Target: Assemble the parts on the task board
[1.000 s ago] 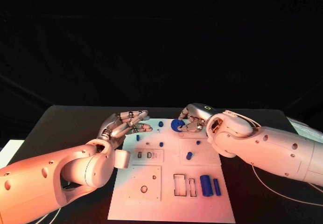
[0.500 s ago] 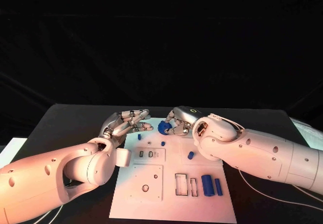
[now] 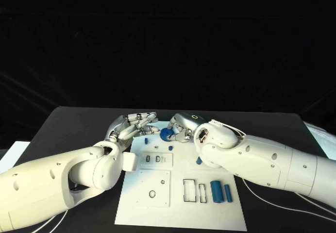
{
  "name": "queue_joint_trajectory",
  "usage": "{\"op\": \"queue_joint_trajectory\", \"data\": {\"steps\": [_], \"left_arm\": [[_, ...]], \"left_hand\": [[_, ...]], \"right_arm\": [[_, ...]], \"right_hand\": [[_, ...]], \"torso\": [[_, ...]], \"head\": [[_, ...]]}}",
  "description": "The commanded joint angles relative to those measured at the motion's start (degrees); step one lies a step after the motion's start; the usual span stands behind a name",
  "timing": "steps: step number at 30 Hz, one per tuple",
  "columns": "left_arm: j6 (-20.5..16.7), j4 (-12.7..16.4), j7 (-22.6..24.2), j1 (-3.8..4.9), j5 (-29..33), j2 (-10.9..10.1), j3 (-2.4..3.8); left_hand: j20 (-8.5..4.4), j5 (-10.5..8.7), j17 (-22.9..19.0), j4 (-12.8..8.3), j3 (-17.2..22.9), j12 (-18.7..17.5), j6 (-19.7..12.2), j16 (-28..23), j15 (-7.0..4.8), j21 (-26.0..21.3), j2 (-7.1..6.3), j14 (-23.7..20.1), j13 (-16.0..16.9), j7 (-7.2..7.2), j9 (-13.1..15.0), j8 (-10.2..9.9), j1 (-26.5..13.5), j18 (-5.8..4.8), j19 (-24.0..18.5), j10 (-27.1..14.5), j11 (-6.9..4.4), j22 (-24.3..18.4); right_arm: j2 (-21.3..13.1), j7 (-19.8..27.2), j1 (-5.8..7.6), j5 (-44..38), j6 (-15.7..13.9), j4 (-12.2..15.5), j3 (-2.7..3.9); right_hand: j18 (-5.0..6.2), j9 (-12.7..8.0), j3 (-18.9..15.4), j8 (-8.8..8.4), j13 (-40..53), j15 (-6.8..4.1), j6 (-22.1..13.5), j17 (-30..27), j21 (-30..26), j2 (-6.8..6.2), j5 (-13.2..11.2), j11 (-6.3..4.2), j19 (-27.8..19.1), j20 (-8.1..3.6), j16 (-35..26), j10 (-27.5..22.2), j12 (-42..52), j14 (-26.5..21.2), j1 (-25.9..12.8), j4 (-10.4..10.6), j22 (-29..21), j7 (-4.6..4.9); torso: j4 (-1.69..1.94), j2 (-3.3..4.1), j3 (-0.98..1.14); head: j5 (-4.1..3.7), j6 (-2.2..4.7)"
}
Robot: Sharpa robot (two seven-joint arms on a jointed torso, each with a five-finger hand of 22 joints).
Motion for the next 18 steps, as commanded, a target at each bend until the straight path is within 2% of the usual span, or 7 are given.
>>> {"op": "queue_joint_trajectory", "data": {"steps": [1,9,18], "left_arm": [[1.3,0.0,0.5,0.05,0.0,0.1,0.04],[1.3,0.0,0.4,0.05,0.0,0.1,0.04],[1.3,0.1,0.3,0.05,0.0,0.0,0.04]], "left_hand": [[0.23,0.13,0.1,-0.1,0.3,-0.2,-0.1,-0.4,-0.03,-0.4,-0.19,-0.4,-0.1,0.14,-0.1,-0.2,0.5,0.02,-0.2,-0.1,0.40,-0.1],[0.23,0.13,0.1,-0.1,0.3,-0.2,-0.1,-0.4,-0.03,-0.4,-0.19,-0.4,-0.1,0.14,-0.1,-0.2,0.5,0.02,-0.2,-0.1,0.40,-0.1],[0.23,0.12,0.1,-0.2,0.4,-0.2,-0.1,-0.4,-0.02,-0.4,-0.20,-0.4,-0.1,0.15,-0.1,-0.2,0.5,0.01,-0.2,-0.1,0.41,-0.1]], "right_arm": [[0.4,-1.4,-0.17,-1.8,0.0,-0.6,-0.09],[0.8,-1.6,-0.17,-1.9,0.1,-0.9,-0.10],[0.9,-2.1,-0.12,-1.9,-0.2,-1.3,-0.10]], "right_hand": [[-0.75,0.0,0.2,-0.02,4.8,-0.16,-0.4,11.1,0.4,-0.12,-0.2,-0.07,0.3,0.12,0.0,-0.4,-0.5,5.1,-0.7,0.1,0.0,0.19],[-0.67,-0.4,0.7,-1.06,2.5,0.18,-1.8,10.5,0.1,-0.78,-0.9,0.37,0.0,0.41,-0.4,-2.4,-2.9,5.0,-1.2,0.3,-0.5,0.72],[-0.51,-1.0,1.2,-3.02,-1.9,0.98,-5.4,9.7,-0.4,-1.99,-1.2,1.31,-0.6,1.16,-0.8,-6.0,-7.3,4.8,-1.4,0.2,-1.3,1.77]], "torso": [[-0.02,-0.06,-0.06],[-0.04,-0.06,-0.09],[-0.04,-0.03,-0.05]], "head": [[-0.01,-0.06],[-0.06,0.06],[-0.17,0.19]]}}
